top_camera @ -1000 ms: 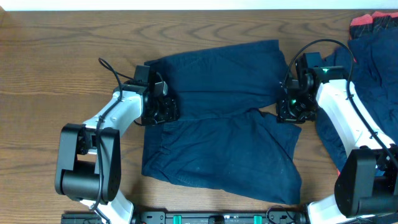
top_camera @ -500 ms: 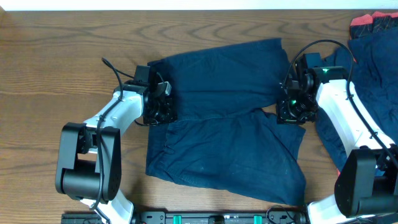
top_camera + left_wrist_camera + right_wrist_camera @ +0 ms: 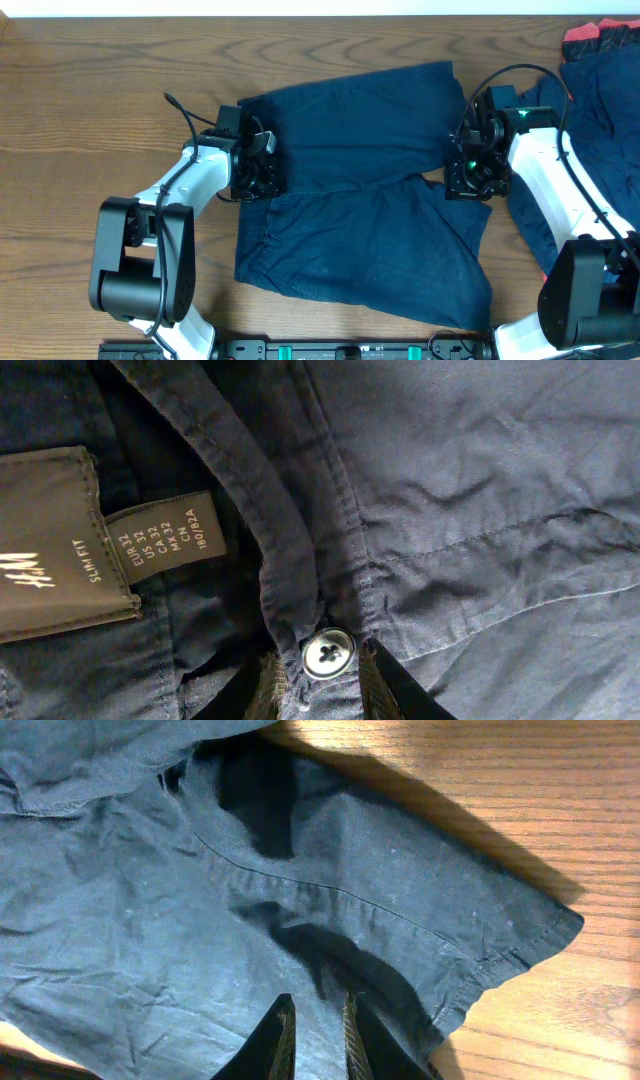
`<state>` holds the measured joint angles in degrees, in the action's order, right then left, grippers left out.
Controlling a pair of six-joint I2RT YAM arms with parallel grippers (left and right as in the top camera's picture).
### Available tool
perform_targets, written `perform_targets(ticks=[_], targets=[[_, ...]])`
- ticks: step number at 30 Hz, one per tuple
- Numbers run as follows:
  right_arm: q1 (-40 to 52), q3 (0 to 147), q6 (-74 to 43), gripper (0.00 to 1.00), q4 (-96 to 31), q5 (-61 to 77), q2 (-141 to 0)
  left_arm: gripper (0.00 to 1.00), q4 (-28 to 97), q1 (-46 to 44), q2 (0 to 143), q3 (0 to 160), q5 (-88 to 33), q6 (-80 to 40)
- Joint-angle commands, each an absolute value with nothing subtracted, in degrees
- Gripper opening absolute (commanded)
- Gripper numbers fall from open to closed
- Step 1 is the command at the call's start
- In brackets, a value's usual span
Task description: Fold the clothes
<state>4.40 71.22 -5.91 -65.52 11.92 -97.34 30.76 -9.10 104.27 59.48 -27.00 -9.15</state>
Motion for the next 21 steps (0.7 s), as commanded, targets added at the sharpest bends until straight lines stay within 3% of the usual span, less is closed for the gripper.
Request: perform_targets(ticks=[1, 12, 13, 17, 21], targets=[[4.62, 71.0, -6.83, 0.16, -65.69, 11.62, -97.67, 0.28, 30.52, -9.06, 106.28, 58.54, -26.72, -9.02], [4.62, 71.0, -6.83, 0.16, -66.02, 11.62, -97.67, 0.27, 30.26, -9.06, 109.6, 58.65, -32.97, -8.97], [4.62, 71.0, -6.83, 0.16, -66.02, 11.62, -97.67, 0.26, 30.28, -9.06, 109.58, 58.76, -33.67, -8.95], [4.54, 71.0, -6.81, 0.16, -66.13, 11.31, -97.67, 0.06, 30.3, -9.06, 108.77, 58.83, -34.09, -8.8], [4.14, 71.02, -6.83, 0.17, -67.55, 8.84, -97.65, 0.06, 30.35, -8.47, 107.15, 58.83, -34.09, -8.8]])
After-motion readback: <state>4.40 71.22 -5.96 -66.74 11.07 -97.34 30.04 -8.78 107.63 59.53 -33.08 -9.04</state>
